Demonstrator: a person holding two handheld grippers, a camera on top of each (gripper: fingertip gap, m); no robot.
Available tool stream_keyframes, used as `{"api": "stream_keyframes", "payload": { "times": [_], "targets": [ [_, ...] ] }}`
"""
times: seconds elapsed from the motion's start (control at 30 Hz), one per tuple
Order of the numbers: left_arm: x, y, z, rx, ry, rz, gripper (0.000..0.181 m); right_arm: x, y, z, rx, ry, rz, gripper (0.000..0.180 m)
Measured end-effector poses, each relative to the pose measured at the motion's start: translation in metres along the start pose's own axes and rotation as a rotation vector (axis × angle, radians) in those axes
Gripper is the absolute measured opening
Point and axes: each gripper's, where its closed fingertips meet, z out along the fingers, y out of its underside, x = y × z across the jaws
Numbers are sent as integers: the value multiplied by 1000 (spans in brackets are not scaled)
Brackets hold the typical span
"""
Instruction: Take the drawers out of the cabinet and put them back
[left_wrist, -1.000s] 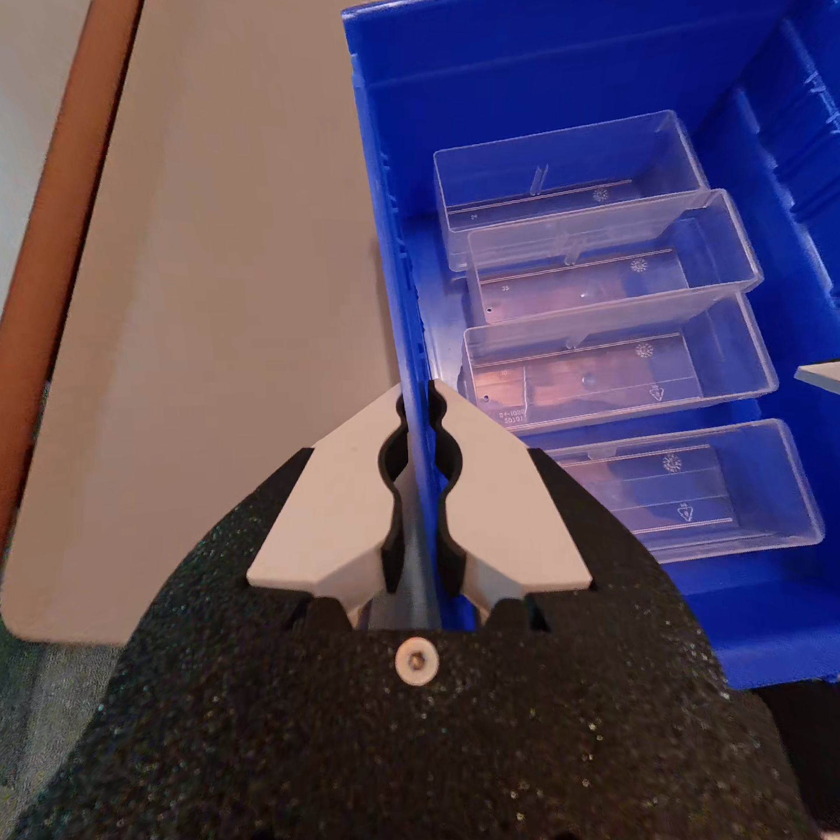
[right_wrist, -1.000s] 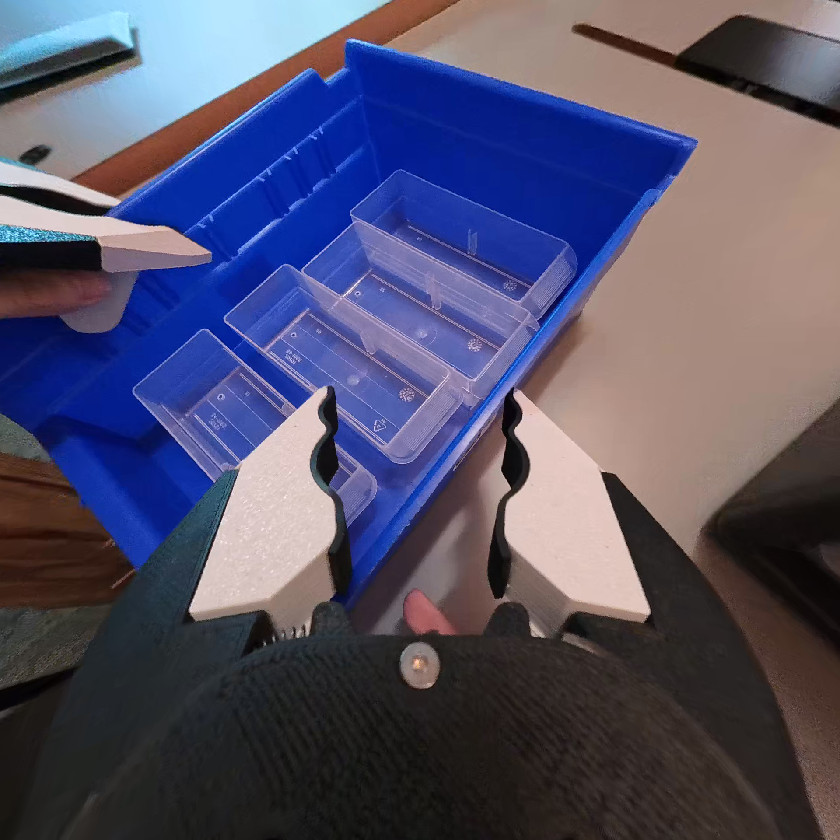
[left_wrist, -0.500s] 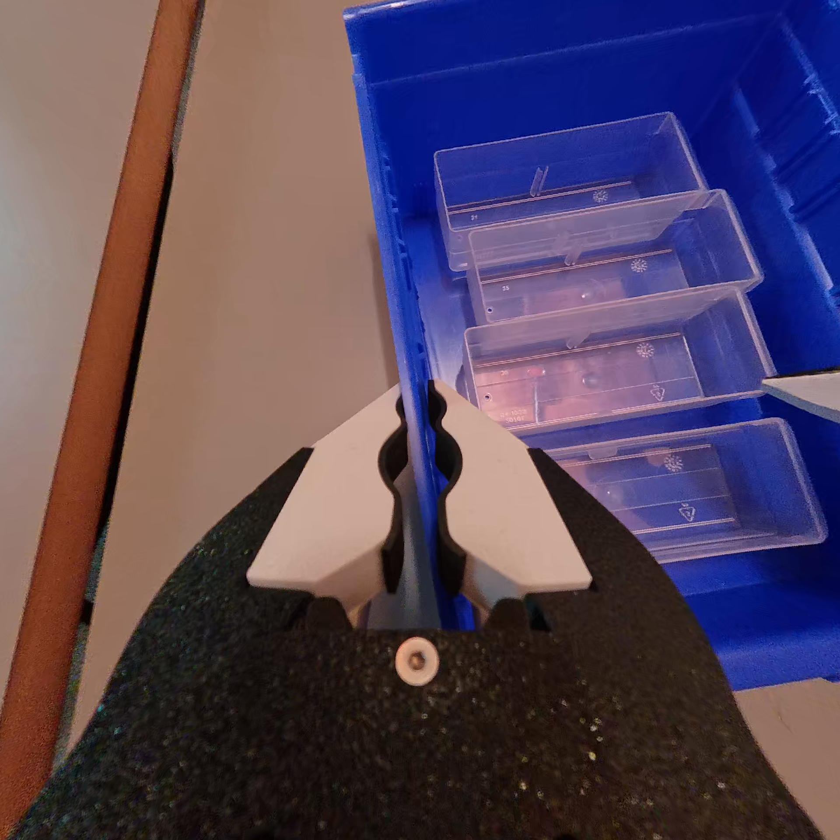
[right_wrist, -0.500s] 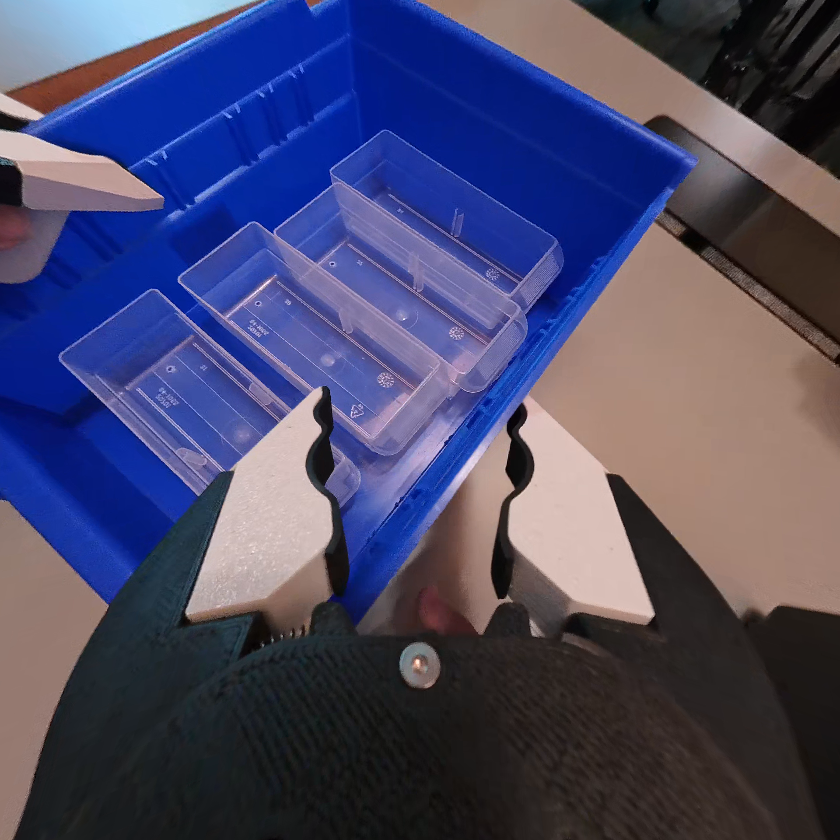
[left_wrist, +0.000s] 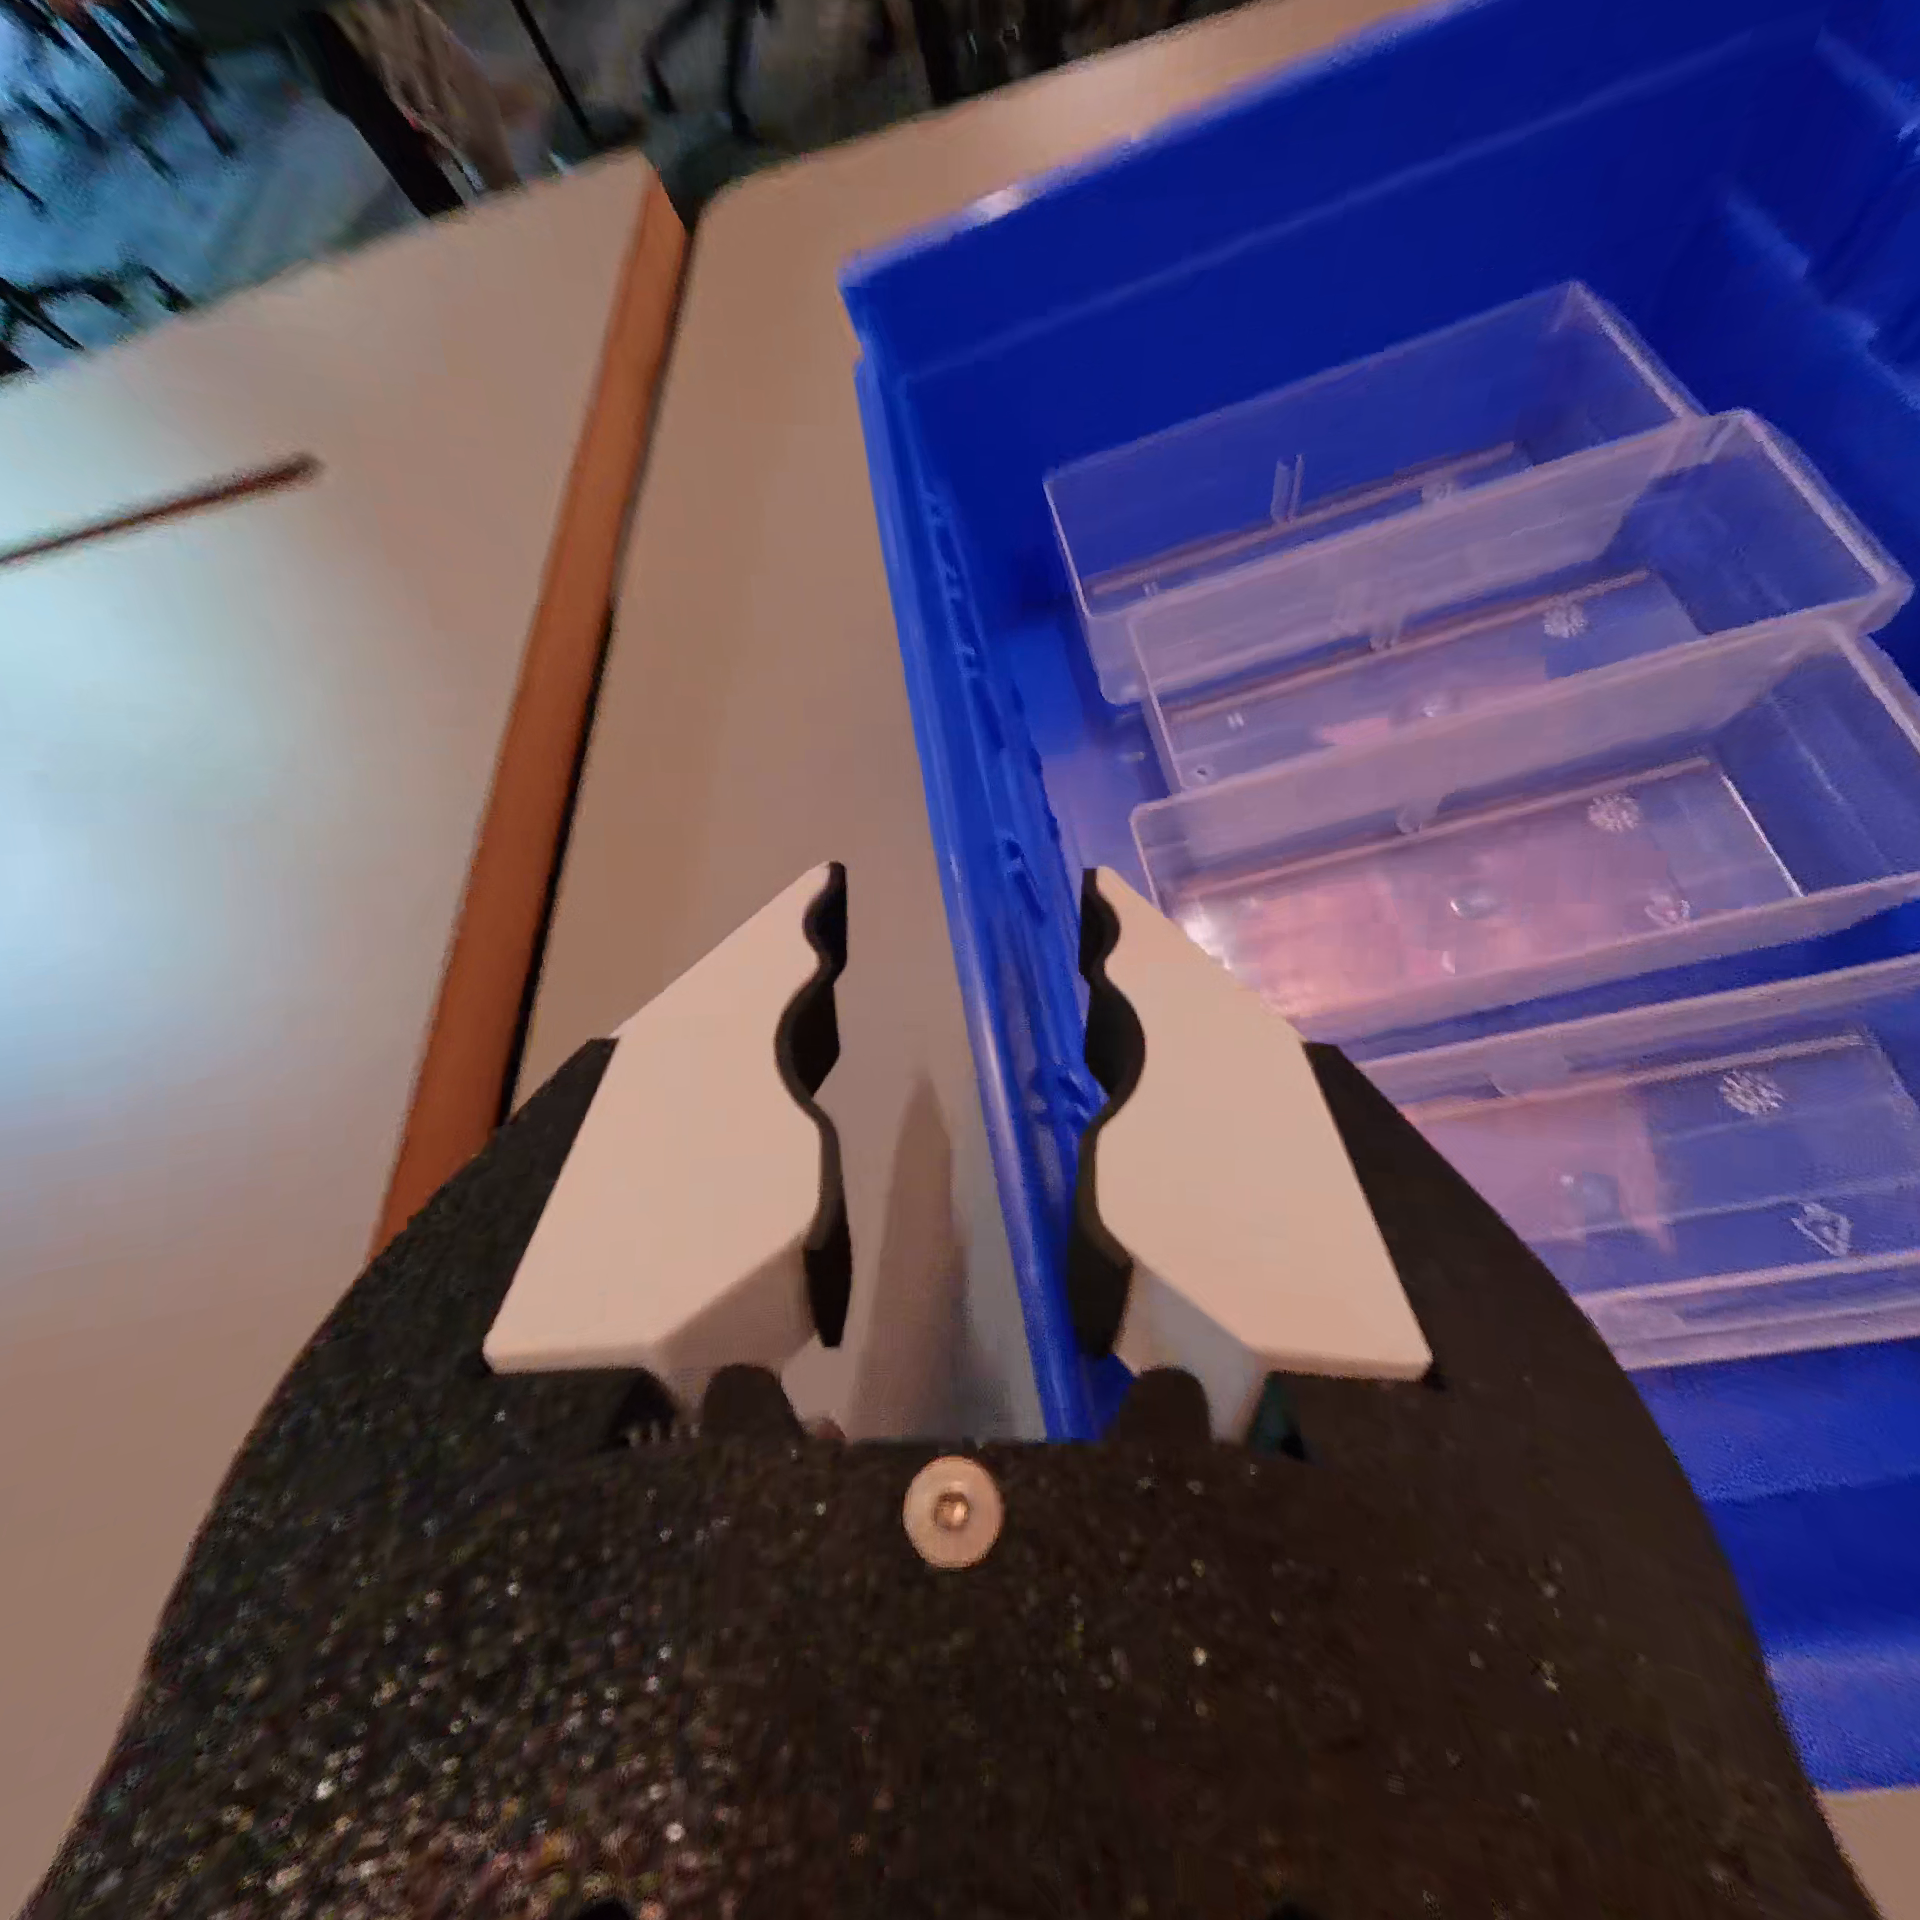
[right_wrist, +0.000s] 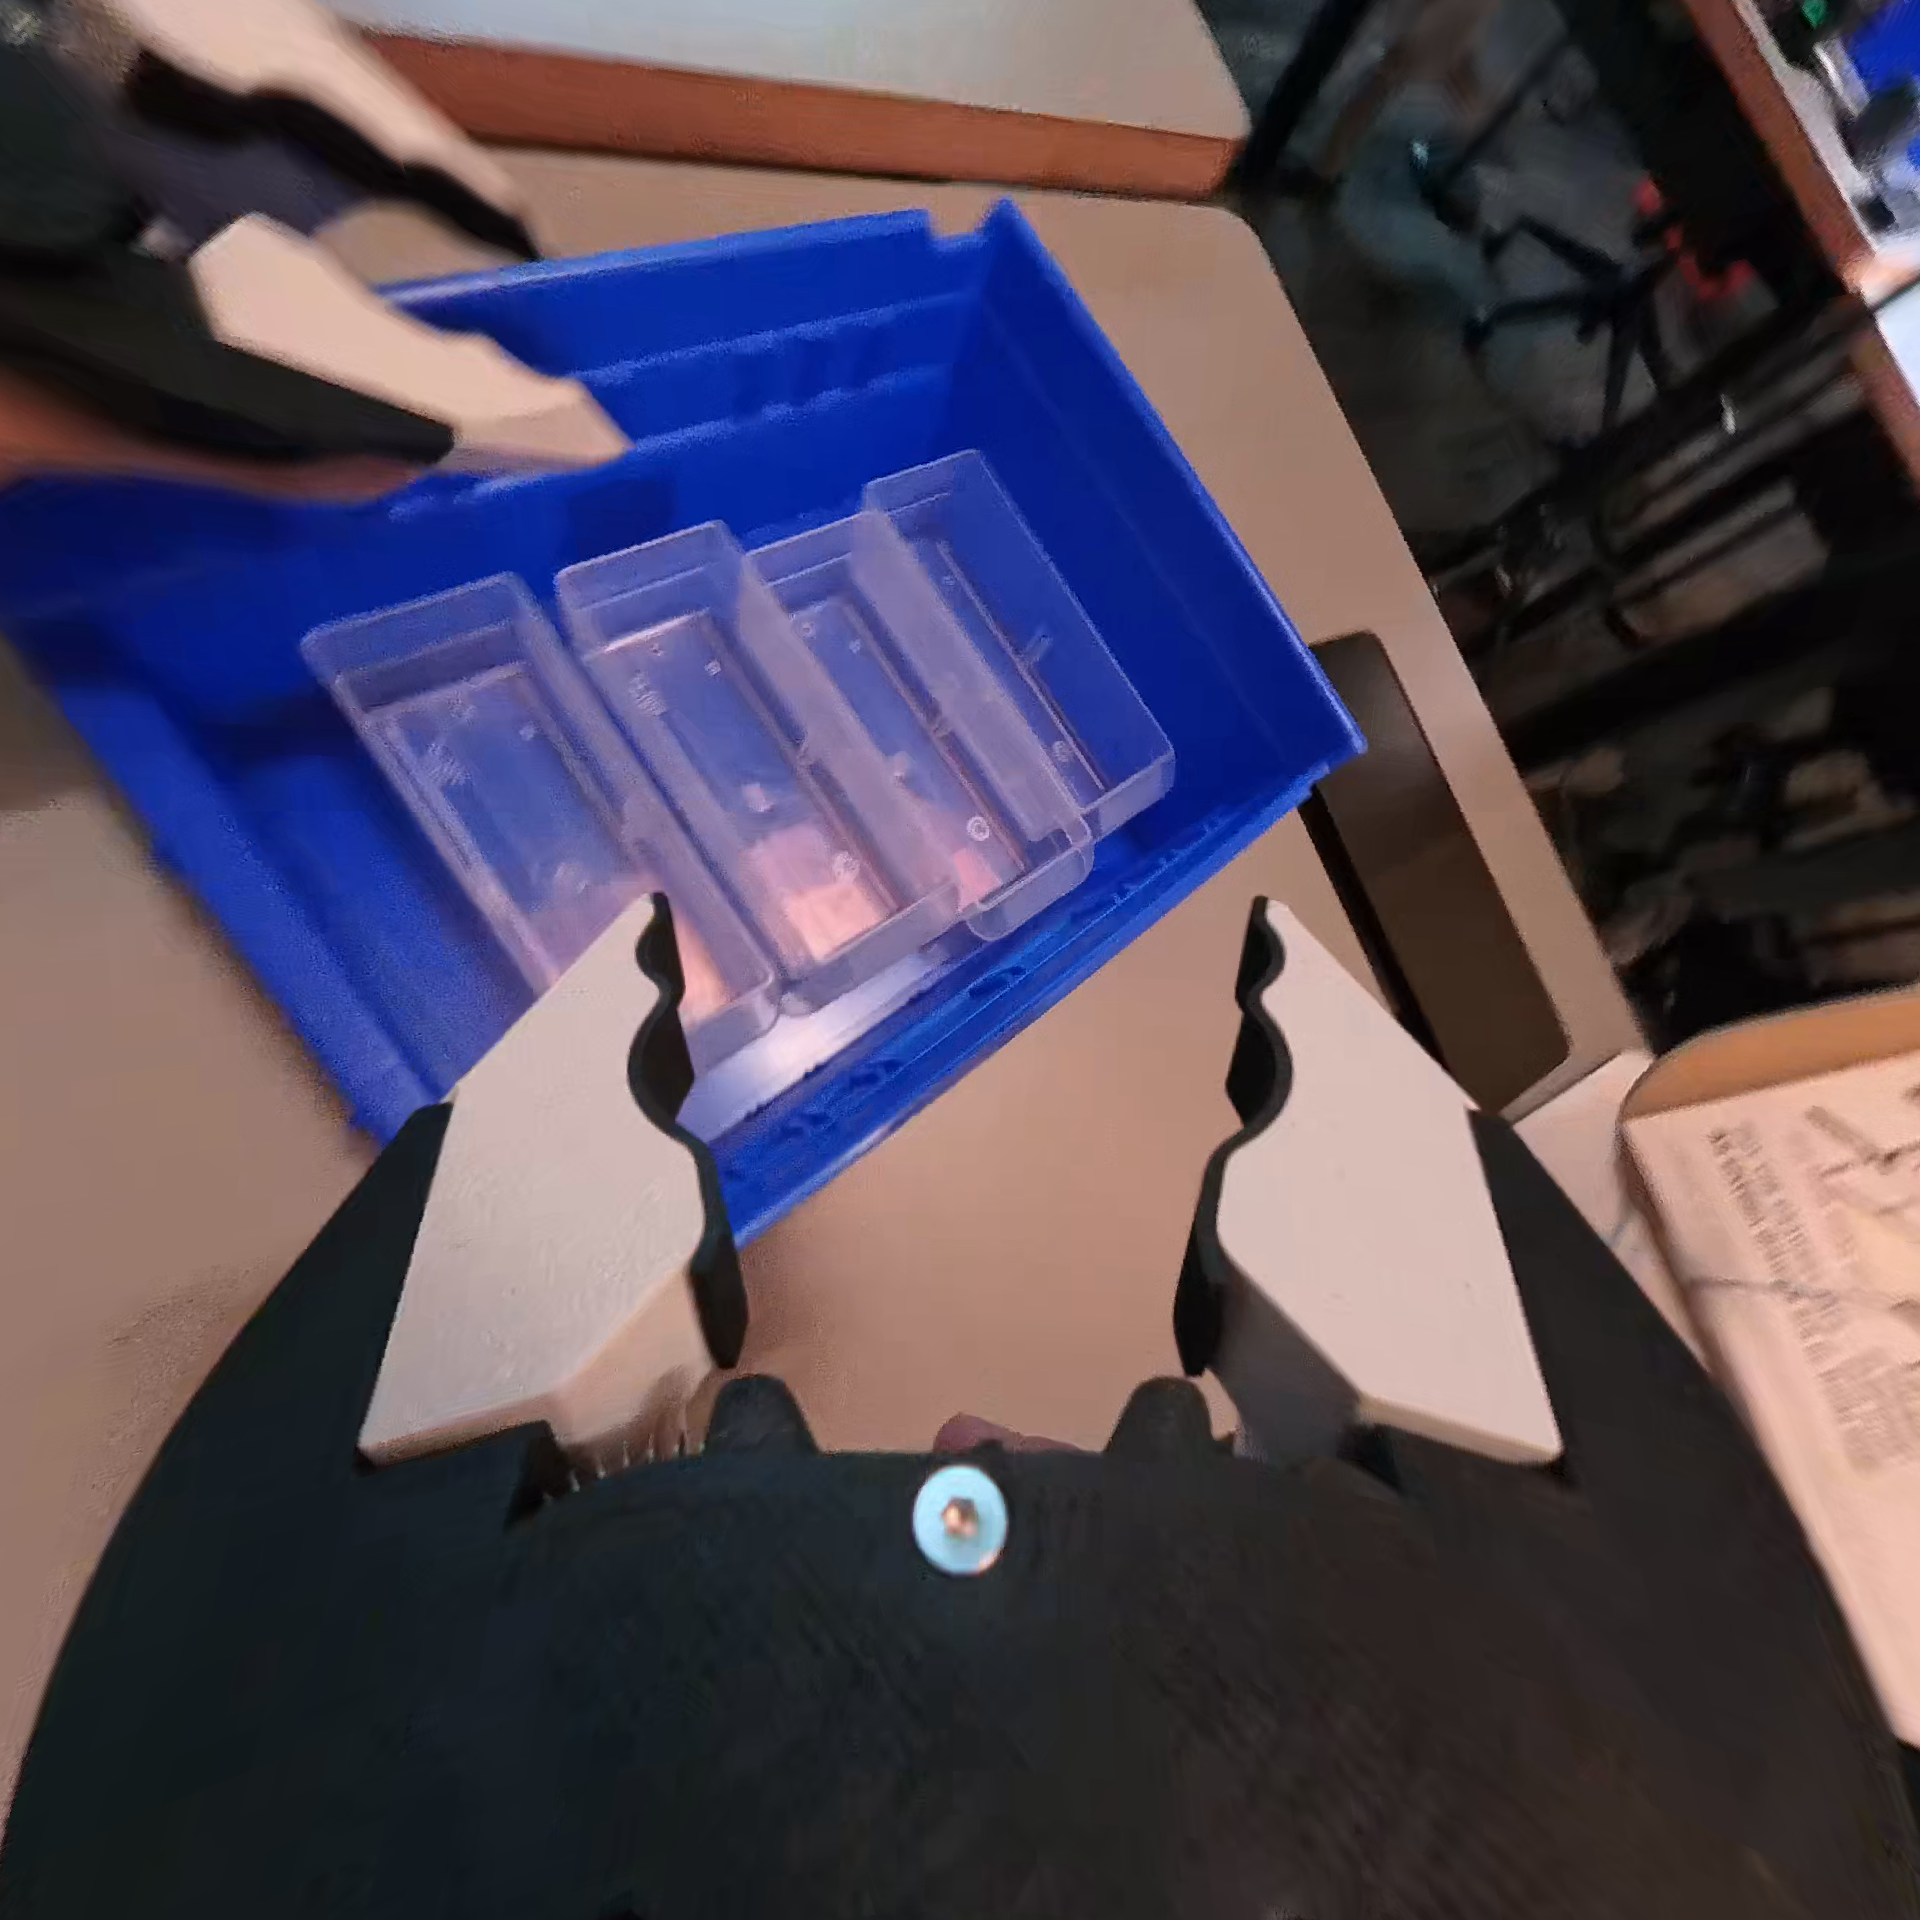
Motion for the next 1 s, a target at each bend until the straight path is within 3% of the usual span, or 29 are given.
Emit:
{"api": "stream_keyframes", "payload": {
  "times": [0.13, 0.27, 0.37, 0.47, 0.6, 0.8, 1.0],
  "targets": [
    [-11, -25, -35, 147, -68, 25, 37, -37, -12, -20, -43, -197, -149, 98],
    [-22, -20, -98, 243, -77, -199, 35, -79, -18, -28, -90, -400, -255, 81],
    [1, -2, -138, 347, 40, -342, 35, -96, -6, -17, -232, -440, -346, 72],
    [25, 26, -162, 385, 84, -355, 34, -98, 1, 0, -332, -409, -450, 62],
    [49, 54, -179, 382, 87, -319, 34, -102, 27, 10, -527, -460, -598, 55],
    [75, 54, -189, 450, 146, -333, 33, -130, 44, 20, -590, -654, -613, 35],
    [72, 61, -182, 411, 127, -314, 34, -102, 48, 27, -682, -575, -631, 35]
  ]
}}
